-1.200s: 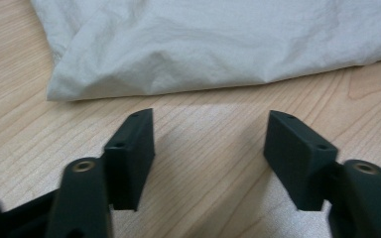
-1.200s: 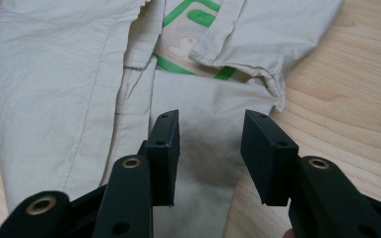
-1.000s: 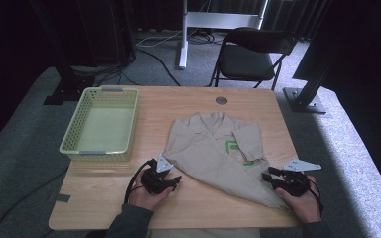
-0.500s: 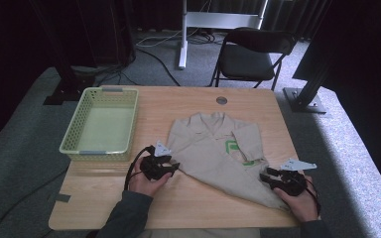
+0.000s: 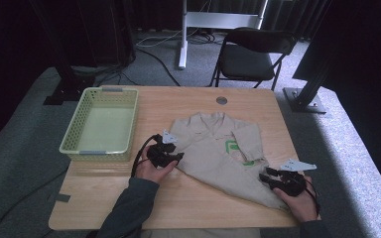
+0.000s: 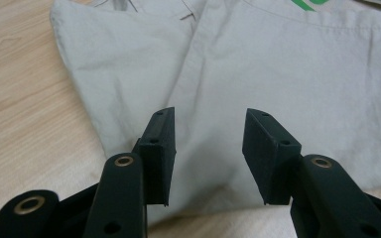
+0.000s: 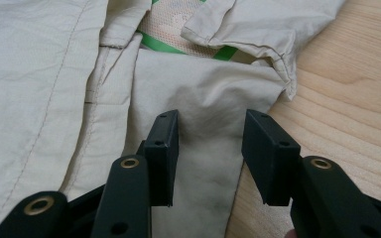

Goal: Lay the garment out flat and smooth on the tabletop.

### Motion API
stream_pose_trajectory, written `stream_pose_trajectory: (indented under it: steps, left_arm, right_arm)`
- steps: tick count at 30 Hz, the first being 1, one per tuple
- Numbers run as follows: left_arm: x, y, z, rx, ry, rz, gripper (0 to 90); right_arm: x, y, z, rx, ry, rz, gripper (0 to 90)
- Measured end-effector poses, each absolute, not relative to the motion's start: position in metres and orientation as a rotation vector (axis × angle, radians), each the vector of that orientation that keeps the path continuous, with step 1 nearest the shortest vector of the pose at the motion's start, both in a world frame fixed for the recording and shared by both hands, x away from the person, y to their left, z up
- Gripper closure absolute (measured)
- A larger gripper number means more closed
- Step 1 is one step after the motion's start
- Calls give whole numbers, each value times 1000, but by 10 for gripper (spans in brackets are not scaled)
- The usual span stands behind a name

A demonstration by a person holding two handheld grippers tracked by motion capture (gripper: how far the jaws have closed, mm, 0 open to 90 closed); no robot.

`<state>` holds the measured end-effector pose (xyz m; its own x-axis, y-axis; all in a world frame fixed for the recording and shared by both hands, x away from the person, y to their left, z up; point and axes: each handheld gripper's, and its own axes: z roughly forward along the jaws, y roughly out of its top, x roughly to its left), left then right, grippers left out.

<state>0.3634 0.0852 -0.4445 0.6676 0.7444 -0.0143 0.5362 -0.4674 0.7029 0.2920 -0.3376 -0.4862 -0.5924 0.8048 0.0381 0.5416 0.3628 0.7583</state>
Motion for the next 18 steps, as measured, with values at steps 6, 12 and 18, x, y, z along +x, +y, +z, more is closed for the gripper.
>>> stream_pose_trajectory:
  steps: [6, 12, 18]
  left_arm:
    - [377, 80, -445, 2211, 984, 378, 554]
    - [389, 74, -448, 2218, 994, 367, 550]
    - [398, 68, -447, 2230, 998, 358, 544]
  right_arm:
    - [292, -337, -487, 1177, 2283, 1078, 581]
    - [291, -337, -487, 1179, 2272, 1068, 613]
    - [291, -336, -487, 1175, 2269, 1058, 624]
